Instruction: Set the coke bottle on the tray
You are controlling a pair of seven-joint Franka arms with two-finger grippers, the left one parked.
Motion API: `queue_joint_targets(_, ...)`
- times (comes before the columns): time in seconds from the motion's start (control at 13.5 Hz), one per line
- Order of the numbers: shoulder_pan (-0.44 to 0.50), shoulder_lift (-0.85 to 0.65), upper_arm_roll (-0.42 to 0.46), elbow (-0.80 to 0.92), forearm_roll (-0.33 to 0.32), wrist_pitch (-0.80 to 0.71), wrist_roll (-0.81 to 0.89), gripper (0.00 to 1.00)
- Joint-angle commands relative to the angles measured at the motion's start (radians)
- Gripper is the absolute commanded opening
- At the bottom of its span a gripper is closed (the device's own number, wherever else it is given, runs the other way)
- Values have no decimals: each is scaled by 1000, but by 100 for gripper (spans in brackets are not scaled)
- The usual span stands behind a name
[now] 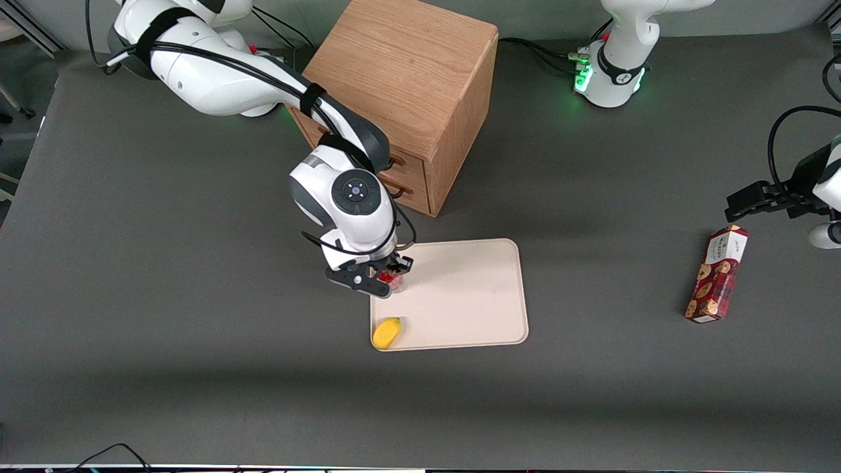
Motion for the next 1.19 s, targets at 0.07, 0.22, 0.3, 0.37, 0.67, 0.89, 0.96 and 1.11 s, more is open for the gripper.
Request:
queue_joint_targets(0.07, 8, -3, -4, -1, -48, 11, 33, 100)
queue_joint_targets(0.22, 8, -19, -5, -2, -51, 9, 17, 100)
queue_joint_targets(0.3, 8, -42, -8, -13, -49, 9, 7, 100)
queue_joint_targets(0.37, 7, -77, -13, -27, -37, 5, -29, 100)
queue_joint_targets(0.67, 1, -255, -133, -67, 148, -79, -301, 100)
queue_joint_targets(0.89, -12, -401, -293, -79, 352, -172, -576, 100)
queue_joint_targets(0.96, -15, -439, -336, -86, 377, -205, -652, 100)
queue_joint_targets(1.11, -30, -527, -411, -149, 380, -238, -816, 100)
